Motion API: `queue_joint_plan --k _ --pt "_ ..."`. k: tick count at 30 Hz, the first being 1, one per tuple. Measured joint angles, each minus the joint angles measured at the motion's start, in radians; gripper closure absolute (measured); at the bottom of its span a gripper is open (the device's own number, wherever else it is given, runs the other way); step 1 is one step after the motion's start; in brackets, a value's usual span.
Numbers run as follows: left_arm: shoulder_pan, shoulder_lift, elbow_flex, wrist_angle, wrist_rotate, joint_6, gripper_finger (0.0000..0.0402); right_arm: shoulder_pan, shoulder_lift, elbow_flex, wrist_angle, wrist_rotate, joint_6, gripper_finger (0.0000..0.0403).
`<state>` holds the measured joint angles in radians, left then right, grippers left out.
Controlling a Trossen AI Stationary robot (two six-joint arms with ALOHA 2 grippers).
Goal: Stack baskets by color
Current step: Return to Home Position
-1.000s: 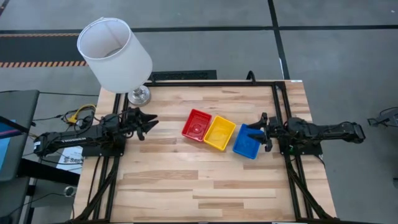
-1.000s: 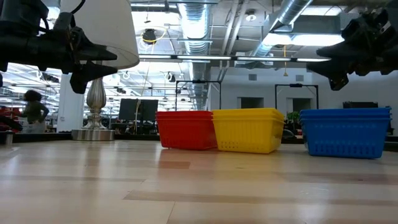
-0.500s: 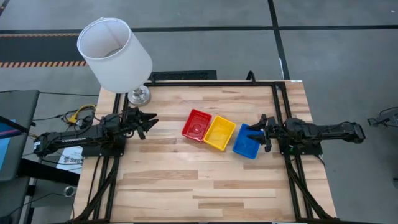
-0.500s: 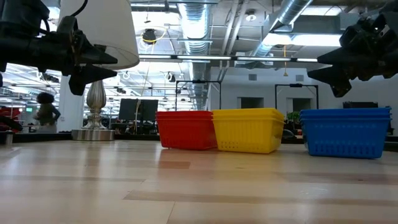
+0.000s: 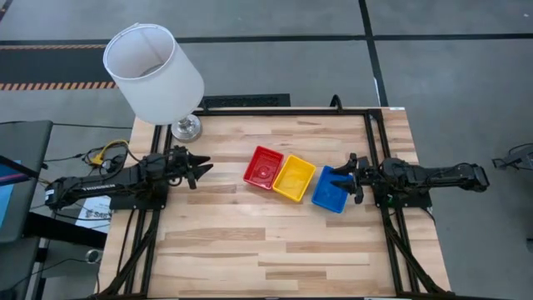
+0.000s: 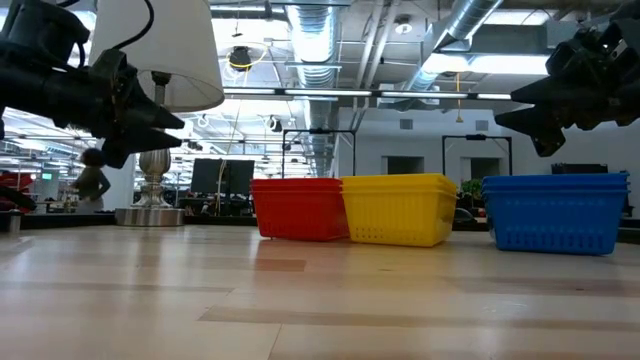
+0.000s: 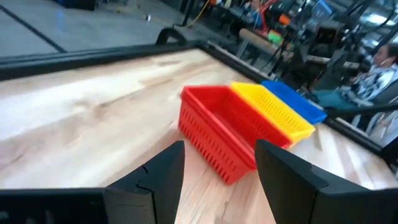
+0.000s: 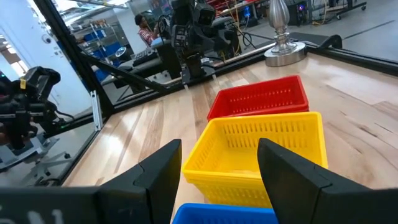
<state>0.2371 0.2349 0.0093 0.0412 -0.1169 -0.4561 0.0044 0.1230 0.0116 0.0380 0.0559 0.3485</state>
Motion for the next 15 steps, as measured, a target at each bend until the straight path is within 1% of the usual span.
queue_joint_plan --k 6,10,15 --pt "0.0 0.001 0.0 -0.001 0.004 0.0 0.0216 0.0 0.0 0.0 0.0 0.0 0.0 0.017" --pt "0.0 0.001 0.0 -0.001 0.002 -0.031 0.0216 0.0 0.0 0.0 0.0 0.0 0.0 0.017" --pt "0.0 0.001 0.0 0.0 -0.006 0.0 0.0216 0.0 0.0 0.0 -0.001 0.0 0.0 0.017"
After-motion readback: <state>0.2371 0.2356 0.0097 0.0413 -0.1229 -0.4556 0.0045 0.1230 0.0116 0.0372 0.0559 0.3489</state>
